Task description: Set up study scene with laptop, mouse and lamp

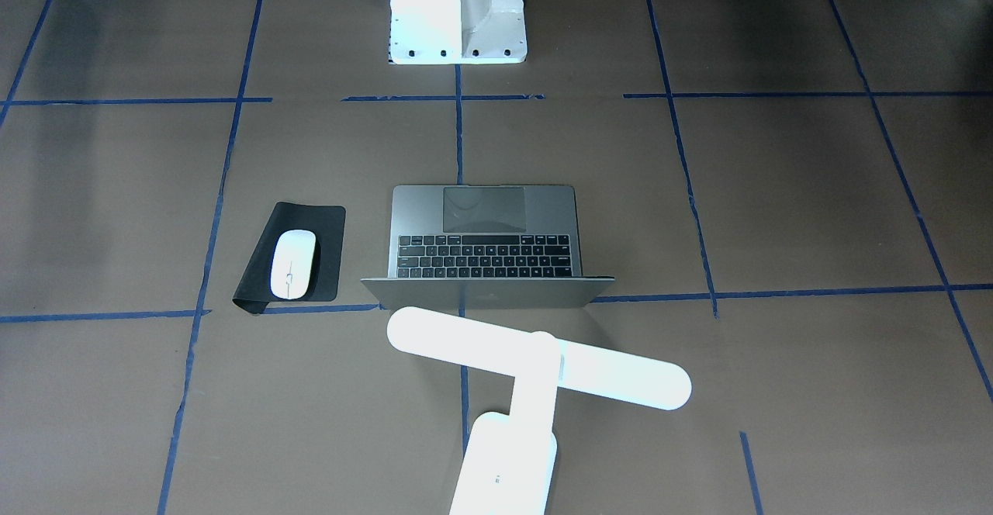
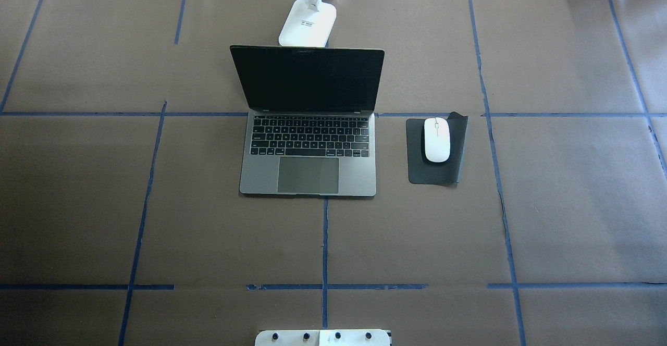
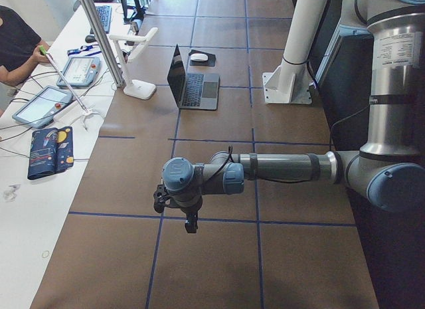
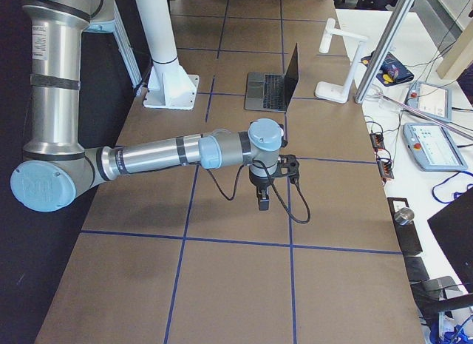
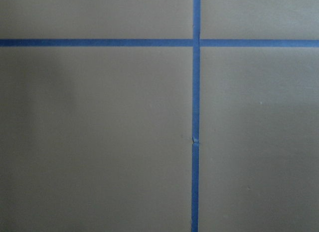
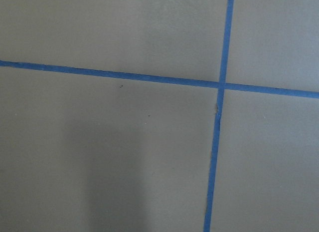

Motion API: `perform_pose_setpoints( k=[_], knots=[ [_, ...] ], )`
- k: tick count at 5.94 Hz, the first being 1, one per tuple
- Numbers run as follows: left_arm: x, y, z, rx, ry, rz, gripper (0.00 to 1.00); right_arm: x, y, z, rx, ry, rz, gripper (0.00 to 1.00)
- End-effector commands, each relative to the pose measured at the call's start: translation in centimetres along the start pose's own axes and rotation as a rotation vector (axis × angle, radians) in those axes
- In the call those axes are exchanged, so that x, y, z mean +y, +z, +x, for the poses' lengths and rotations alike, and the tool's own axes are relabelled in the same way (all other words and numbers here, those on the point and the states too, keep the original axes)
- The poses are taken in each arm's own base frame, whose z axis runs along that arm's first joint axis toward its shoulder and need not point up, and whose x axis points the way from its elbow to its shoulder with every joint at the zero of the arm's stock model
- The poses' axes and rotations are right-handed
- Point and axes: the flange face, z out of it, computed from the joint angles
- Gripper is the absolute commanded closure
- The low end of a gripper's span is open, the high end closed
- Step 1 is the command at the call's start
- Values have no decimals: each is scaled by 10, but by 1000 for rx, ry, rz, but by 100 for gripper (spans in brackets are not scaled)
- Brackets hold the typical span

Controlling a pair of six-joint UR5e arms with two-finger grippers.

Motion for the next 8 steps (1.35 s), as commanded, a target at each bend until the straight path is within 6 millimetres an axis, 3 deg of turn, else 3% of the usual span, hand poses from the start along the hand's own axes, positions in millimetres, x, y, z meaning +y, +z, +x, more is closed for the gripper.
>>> perform_pose_setpoints(
  k=[1,2,8],
  knots=[
    [-2,0,1,2,-2,0,0,12,16,20,41,1,-35,0],
    [-4,0,2,-3,-3,-1,0,20,25,30,40,-44,-60,0],
    [-6,-1,5,-8,13,1,0,17,37,38,16,-146,-88,0]
  ],
)
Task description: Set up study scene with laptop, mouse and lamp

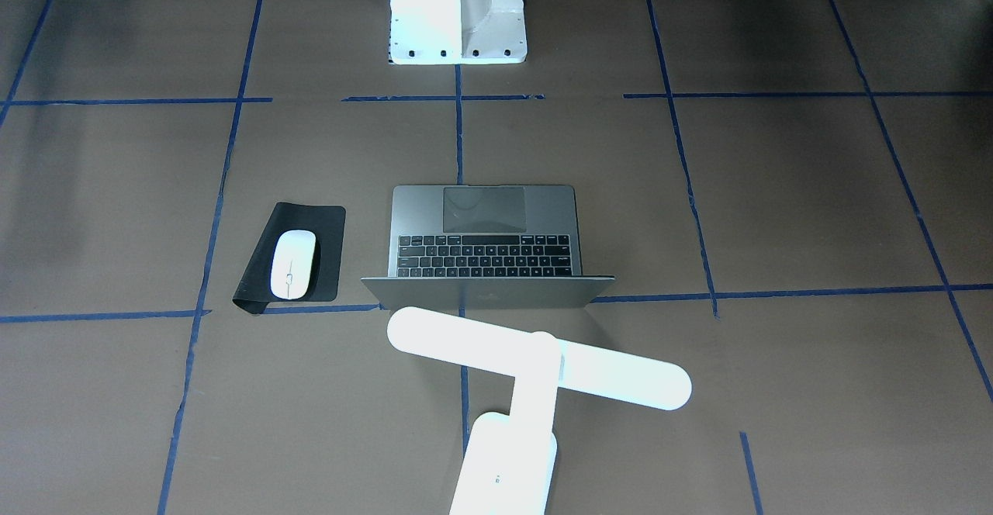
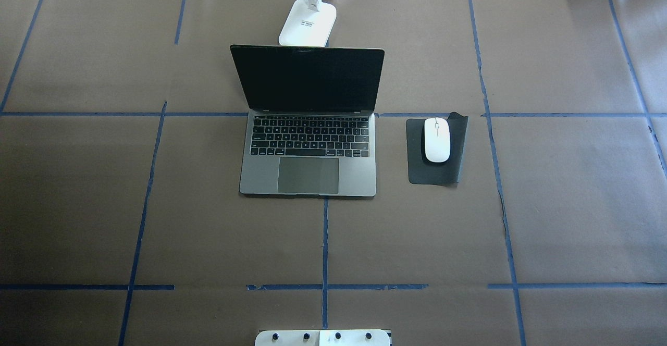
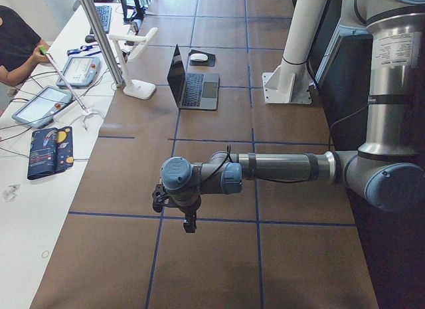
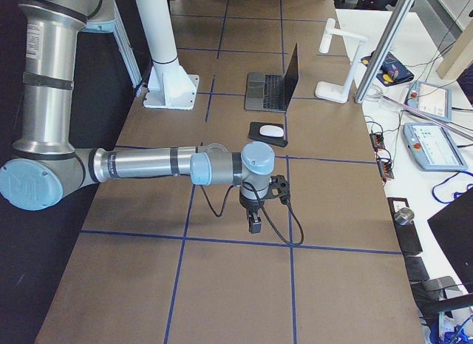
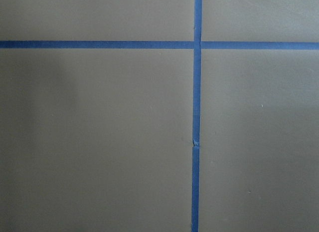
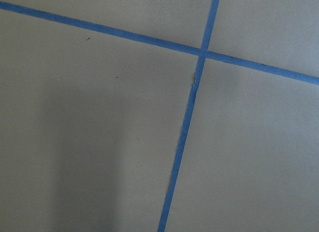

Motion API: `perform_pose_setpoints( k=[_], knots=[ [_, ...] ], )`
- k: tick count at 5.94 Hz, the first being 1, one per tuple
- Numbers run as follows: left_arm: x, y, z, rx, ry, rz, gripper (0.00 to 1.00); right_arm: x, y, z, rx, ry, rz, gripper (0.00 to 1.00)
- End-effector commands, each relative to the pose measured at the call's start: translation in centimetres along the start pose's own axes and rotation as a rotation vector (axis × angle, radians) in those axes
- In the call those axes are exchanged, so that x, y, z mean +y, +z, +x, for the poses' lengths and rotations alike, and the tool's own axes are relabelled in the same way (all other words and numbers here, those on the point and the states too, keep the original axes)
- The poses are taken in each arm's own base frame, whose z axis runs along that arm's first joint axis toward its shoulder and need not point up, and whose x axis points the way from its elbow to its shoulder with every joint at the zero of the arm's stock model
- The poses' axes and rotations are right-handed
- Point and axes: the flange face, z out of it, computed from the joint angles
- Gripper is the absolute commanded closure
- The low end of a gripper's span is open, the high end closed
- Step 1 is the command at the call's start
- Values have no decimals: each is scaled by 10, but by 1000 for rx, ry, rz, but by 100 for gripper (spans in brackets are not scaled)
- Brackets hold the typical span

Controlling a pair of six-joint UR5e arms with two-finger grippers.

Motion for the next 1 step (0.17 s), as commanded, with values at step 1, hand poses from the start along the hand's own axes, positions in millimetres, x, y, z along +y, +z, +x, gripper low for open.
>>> perform_pose_setpoints(
  k=[1],
  knots=[
    [-1,-1,2,-2,3,1,0,1,2,-1,-25,6,-6,0]
  ],
)
